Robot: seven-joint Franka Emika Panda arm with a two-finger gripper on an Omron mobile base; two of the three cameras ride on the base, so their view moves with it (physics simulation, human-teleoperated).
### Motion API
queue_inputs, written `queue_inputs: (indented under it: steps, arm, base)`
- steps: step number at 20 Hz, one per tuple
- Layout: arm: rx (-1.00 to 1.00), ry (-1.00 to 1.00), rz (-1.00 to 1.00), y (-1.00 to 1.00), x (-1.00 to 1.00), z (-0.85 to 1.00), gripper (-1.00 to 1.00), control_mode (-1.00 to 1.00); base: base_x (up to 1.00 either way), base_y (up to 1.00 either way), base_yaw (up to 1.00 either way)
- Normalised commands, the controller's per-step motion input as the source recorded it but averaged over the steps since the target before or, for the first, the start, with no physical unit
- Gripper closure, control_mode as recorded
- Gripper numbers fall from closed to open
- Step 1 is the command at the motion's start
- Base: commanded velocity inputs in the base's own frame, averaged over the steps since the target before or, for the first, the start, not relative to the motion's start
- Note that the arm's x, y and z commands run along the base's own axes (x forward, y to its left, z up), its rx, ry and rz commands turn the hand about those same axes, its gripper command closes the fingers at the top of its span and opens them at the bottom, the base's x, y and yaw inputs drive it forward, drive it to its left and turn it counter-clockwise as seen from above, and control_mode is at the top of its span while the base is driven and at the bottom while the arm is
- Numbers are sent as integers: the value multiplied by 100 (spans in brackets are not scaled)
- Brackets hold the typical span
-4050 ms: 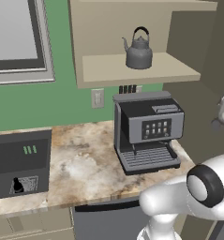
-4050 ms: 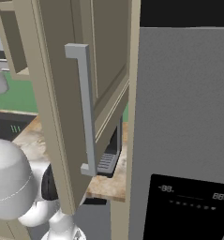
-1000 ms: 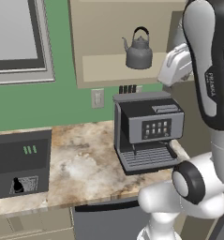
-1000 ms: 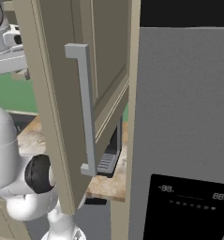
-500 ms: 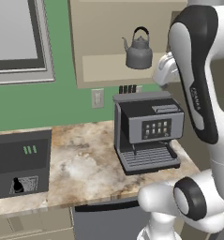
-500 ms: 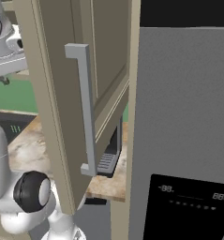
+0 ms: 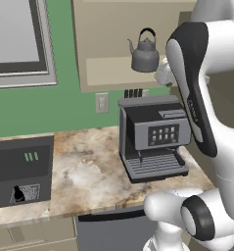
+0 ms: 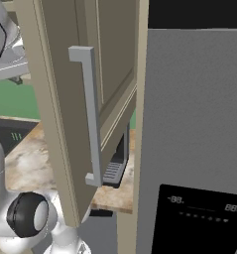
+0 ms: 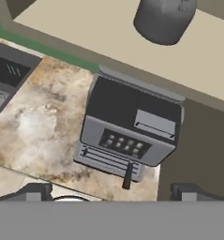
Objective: Open the cabinet, pick the kettle from the cabinet, and place it in the sink.
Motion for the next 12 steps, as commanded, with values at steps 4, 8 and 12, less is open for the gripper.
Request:
queue_inputs:
  steps: [4,8,12]
  arm:
    - [2,-16,-13,-10,30,0,-100,-100]
    - [2,-14,-13,-10,36,3,-100,-100]
    - [4,-9,-12,-4,39,9,-100,-100]
  base:
    - [0,0,0]
    - [0,0,0]
    - [0,0,0]
